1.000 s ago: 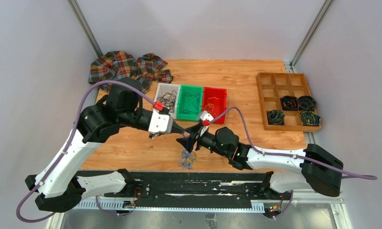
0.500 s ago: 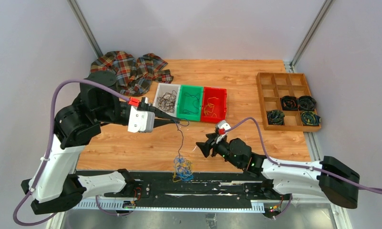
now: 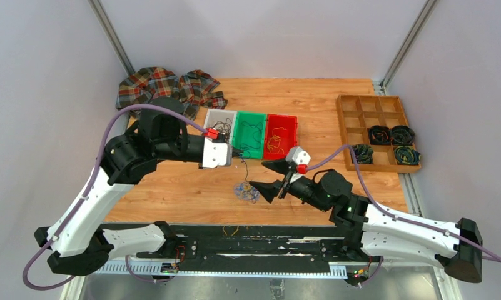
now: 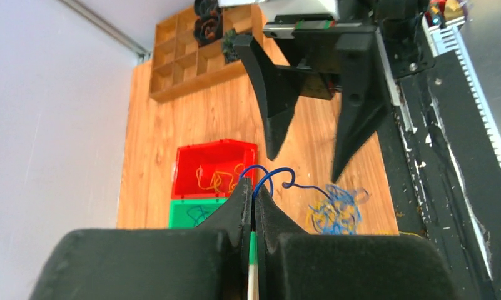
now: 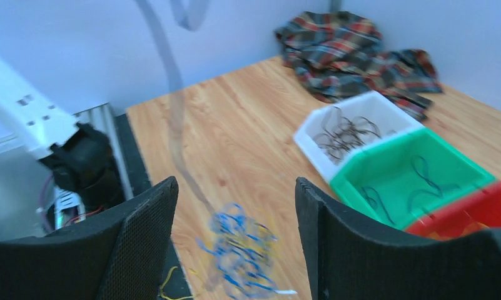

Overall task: Untangle the cables
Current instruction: Untie the cable.

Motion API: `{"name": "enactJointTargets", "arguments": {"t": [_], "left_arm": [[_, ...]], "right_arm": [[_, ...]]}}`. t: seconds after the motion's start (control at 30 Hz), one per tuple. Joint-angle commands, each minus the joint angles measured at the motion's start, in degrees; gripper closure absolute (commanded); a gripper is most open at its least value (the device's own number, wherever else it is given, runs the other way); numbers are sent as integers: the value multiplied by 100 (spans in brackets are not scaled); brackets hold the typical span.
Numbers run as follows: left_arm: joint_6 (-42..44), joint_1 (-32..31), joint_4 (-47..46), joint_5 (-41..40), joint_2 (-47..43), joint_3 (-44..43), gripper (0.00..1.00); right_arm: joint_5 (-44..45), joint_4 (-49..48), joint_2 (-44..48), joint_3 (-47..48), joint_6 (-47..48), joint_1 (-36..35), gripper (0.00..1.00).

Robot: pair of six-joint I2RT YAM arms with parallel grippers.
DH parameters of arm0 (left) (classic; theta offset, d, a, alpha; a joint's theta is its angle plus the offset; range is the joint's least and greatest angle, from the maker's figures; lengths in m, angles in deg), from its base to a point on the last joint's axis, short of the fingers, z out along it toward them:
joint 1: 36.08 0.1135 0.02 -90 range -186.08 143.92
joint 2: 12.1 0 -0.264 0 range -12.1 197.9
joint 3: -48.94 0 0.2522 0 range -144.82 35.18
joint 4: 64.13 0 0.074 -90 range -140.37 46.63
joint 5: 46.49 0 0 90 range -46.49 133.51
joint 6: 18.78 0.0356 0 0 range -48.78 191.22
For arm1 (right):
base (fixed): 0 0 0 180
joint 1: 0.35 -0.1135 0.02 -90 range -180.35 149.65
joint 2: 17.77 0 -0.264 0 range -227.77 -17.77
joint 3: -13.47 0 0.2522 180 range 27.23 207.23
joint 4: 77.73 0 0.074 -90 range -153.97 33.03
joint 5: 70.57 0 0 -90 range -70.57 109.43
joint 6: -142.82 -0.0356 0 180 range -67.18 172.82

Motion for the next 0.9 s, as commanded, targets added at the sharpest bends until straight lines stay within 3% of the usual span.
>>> {"name": "enactJointTargets", "arguments": {"t": [0.0,0.17,0.5,0.7,0.87], "left_arm": [[55,-52,-470,-374,-67,98,99],[-5,-52,-466,-426,2,-31,100],[-148,-52,-460,-351,-83,-281,99],[-447,-52,-632,-230,-92,-570,99],[-592,-49,-1324,-720,-164,-710,99]], "right_arm": [[-943,261,-576,586,378,-315,33],[-1009,-374,-1346,837,413,-372,38],[-537,-1248,-2374,839,247,-363,67],[-345,-1669,-2807,322,106,-361,76],[118,-1974,-2980,-250,30,-354,81]]}}
